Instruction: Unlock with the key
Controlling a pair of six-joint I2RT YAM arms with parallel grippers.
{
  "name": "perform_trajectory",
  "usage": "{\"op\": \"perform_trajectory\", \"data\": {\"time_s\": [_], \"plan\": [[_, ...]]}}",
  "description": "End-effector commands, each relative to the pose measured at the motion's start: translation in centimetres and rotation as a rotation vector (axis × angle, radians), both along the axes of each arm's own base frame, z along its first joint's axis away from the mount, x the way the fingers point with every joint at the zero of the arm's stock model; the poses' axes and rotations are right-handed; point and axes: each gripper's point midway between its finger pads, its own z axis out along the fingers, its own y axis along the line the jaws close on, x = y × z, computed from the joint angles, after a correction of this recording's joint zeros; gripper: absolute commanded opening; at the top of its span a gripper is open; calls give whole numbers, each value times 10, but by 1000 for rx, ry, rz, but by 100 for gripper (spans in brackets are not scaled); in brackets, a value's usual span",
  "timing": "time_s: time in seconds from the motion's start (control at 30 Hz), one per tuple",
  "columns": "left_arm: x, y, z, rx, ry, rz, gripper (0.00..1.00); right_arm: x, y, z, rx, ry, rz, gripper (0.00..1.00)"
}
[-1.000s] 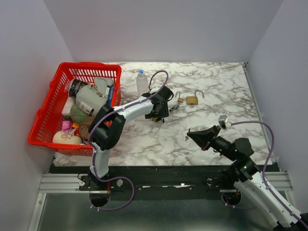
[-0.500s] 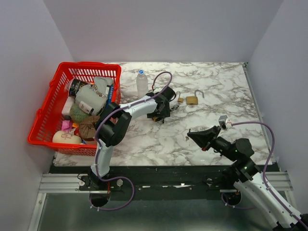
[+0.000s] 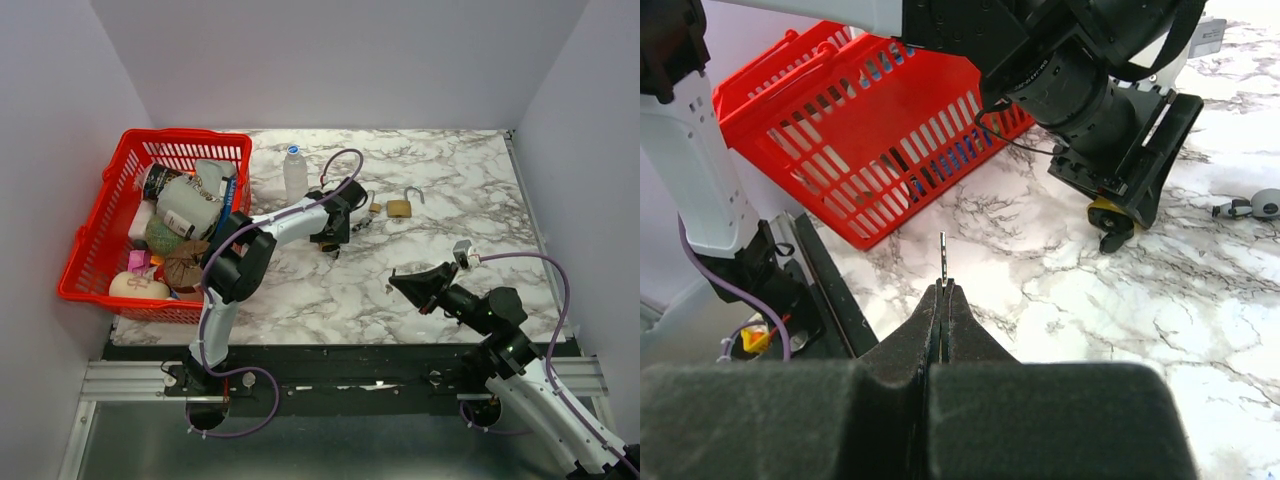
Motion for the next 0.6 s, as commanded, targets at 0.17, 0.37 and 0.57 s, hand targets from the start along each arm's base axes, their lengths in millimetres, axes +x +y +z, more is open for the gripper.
{"op": "perform_trajectory", "data": {"time_s": [0.17, 0.37, 0.57], "plan": [[-4, 7, -15, 7, 15, 14, 33, -1, 1, -18, -58, 35, 18, 1], [-3, -4, 7, -72, -51, 14, 0, 1, 6, -36, -83, 115, 32, 1], [-4, -22, 50, -173, -136, 3, 0, 3, 11, -38, -53, 124, 39, 1]]}}
